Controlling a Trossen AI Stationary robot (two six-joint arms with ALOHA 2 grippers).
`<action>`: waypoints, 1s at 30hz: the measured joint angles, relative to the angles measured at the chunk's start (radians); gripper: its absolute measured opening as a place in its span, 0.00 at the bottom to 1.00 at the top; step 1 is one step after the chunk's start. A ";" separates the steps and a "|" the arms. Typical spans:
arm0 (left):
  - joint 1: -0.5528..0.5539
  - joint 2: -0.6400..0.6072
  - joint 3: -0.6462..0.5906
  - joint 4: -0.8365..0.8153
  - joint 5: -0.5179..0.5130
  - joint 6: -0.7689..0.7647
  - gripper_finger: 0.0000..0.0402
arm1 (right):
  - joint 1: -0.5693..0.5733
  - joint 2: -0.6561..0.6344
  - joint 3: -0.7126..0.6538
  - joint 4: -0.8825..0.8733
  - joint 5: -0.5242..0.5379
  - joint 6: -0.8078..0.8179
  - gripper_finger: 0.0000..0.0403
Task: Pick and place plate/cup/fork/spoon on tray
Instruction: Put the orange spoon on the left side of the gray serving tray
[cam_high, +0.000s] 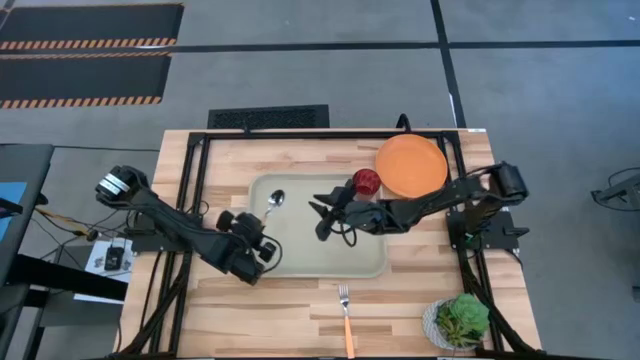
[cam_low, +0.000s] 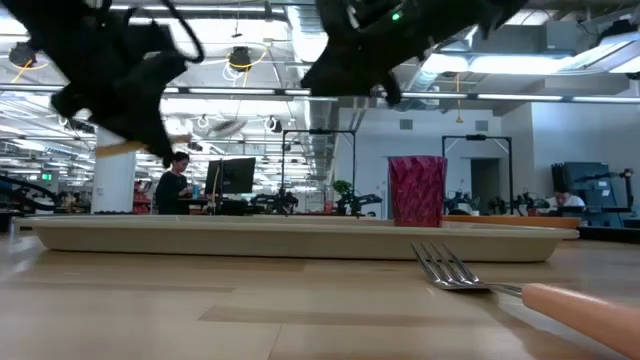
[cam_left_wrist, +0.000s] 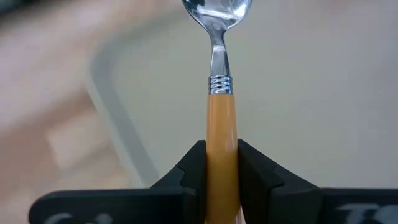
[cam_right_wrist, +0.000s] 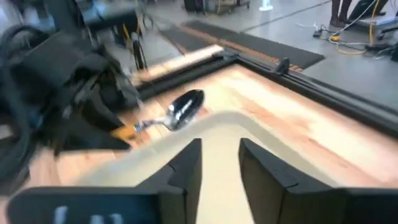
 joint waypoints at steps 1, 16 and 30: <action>0.000 -0.017 -0.035 0.040 0.028 -0.023 0.11 | 0.004 -0.019 0.000 -0.034 0.000 -0.020 0.26; 0.142 -0.118 -0.372 0.537 0.140 -0.114 0.11 | 0.085 -0.098 0.000 -0.144 0.018 -0.105 0.04; 0.231 -0.118 -0.363 0.525 0.246 -0.137 0.14 | 0.085 -0.098 0.000 -0.144 0.019 -0.113 0.03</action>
